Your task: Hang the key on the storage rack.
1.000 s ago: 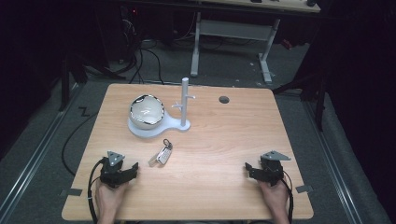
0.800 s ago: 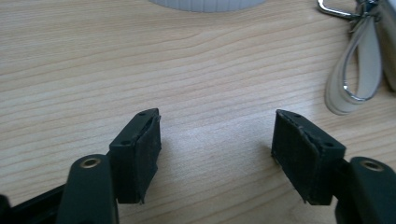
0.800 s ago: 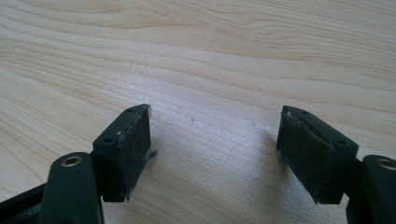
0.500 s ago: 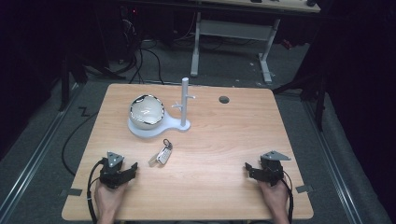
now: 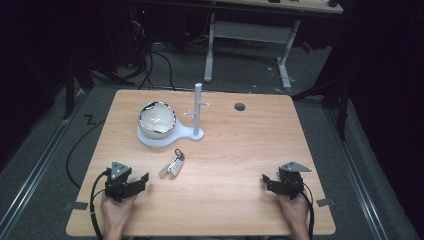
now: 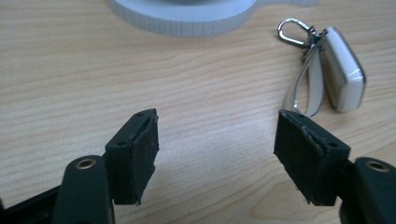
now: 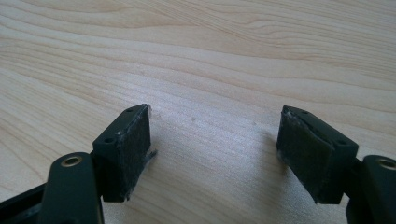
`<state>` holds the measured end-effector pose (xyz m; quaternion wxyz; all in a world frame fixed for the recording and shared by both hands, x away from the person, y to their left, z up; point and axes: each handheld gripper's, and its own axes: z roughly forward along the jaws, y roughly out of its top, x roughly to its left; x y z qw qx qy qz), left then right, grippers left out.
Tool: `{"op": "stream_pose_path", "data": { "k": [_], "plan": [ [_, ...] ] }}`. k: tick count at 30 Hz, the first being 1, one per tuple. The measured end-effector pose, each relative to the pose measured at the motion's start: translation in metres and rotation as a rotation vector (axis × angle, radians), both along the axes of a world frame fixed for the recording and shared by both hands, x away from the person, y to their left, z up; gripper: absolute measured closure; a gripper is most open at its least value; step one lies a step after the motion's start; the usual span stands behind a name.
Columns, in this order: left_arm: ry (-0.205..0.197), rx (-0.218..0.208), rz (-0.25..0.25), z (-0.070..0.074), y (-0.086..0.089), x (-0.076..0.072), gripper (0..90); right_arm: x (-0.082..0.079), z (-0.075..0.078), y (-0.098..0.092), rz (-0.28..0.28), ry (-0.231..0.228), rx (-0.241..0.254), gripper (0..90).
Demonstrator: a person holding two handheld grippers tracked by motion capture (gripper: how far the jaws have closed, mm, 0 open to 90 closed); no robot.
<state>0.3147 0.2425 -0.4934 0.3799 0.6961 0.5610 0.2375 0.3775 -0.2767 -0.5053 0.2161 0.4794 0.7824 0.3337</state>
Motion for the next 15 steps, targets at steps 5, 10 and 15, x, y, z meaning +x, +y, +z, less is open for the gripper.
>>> {"op": "stream_pose_path", "data": {
  "k": [5,10,15],
  "plan": [
    [-0.012,-0.024,-0.026,0.007,-0.005,0.001,27.3,0.000,0.000,0.000,0.000,0.000,0.000,26.1],
    [-0.016,-0.028,-0.058,0.012,-0.015,0.002,25.9,0.000,0.000,0.000,0.001,0.000,-0.001,26.1],
    [-0.014,-0.031,-0.092,0.014,-0.027,0.008,25.5,0.000,0.000,0.000,0.000,0.000,0.000,26.1]
  ]
}}
